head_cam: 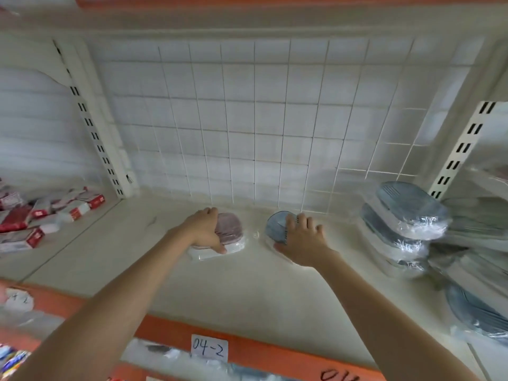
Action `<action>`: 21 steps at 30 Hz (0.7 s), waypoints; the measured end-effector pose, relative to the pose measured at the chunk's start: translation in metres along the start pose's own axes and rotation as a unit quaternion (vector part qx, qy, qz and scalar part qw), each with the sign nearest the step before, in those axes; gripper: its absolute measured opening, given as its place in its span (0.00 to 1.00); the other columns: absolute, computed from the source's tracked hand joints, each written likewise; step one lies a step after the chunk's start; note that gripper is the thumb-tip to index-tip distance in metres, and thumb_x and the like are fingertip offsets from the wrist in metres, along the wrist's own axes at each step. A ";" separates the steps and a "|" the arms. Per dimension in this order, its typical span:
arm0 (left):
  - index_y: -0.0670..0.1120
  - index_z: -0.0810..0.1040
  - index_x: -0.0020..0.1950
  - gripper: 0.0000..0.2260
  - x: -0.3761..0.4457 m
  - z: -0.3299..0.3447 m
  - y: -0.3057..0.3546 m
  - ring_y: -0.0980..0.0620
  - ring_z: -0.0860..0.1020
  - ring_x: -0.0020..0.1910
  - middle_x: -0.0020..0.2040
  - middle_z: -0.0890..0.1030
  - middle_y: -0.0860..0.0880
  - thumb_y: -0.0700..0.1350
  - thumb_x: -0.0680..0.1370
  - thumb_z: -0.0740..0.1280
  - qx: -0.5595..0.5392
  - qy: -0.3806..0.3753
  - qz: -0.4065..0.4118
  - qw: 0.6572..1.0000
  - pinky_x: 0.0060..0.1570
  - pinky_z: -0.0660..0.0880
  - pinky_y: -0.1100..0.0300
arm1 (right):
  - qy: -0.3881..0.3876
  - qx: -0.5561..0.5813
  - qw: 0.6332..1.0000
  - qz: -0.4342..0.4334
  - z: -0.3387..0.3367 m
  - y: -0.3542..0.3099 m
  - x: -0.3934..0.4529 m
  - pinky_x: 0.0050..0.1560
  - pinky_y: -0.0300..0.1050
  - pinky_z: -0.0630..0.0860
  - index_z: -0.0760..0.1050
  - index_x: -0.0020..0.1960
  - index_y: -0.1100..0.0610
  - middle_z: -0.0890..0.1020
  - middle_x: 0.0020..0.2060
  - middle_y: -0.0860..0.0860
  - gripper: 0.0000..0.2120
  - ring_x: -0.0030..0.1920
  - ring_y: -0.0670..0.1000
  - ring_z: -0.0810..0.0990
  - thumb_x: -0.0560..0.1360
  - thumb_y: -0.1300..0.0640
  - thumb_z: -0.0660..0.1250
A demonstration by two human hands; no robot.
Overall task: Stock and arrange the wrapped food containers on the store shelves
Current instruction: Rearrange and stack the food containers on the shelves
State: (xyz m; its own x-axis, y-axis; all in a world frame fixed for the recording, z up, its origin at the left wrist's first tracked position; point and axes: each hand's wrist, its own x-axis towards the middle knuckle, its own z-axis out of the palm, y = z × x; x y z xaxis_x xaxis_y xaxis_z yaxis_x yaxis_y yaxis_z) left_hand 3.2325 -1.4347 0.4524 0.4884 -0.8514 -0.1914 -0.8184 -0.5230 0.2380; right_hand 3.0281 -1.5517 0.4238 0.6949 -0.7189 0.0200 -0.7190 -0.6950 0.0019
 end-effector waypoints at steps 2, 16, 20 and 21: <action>0.43 0.65 0.65 0.38 -0.003 0.009 -0.003 0.46 0.69 0.62 0.64 0.69 0.46 0.54 0.63 0.79 -0.037 0.040 -0.011 0.998 0.53 0.67 0.59 | 0.035 -0.005 0.999 -0.007 0.007 0.001 0.001 0.59 0.52 0.64 0.57 0.70 0.59 0.65 0.64 0.57 0.33 0.63 0.58 0.65 0.75 0.37 0.56; 0.43 0.68 0.65 0.39 -0.039 0.047 0.011 0.45 0.66 0.63 0.62 0.72 0.46 0.53 0.59 0.80 -0.055 0.308 -0.018 0.950 0.59 0.57 0.56 | 0.120 0.025 0.992 -0.003 0.011 -0.006 -0.036 0.58 0.51 0.61 0.55 0.72 0.58 0.63 0.66 0.58 0.33 0.62 0.58 0.64 0.75 0.40 0.58; 0.41 0.70 0.65 0.41 -0.089 0.054 0.022 0.43 0.69 0.62 0.62 0.73 0.45 0.50 0.57 0.81 -0.036 0.410 0.075 0.908 0.61 0.59 0.54 | 0.201 0.075 0.977 -0.015 -0.005 -0.021 -0.075 0.60 0.51 0.57 0.53 0.74 0.59 0.64 0.66 0.56 0.42 0.64 0.57 0.62 0.68 0.48 0.70; 0.40 0.70 0.65 0.41 -0.106 0.054 0.022 0.42 0.69 0.62 0.62 0.74 0.44 0.49 0.56 0.81 -0.038 0.434 0.092 0.895 0.62 0.60 0.53 | 0.226 0.084 0.971 -0.014 -0.010 -0.027 -0.089 0.60 0.50 0.57 0.54 0.74 0.60 0.64 0.66 0.56 0.44 0.64 0.58 0.62 0.66 0.50 0.72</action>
State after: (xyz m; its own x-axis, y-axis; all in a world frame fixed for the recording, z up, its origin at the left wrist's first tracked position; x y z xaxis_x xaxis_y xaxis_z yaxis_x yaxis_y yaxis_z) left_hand 3.1463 -1.3538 0.4264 0.4259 -0.6170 0.6618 -0.9023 -0.3435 0.2605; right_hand 2.9858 -1.4685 0.4318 0.6107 -0.6459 0.4581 -0.6616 -0.7341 -0.1531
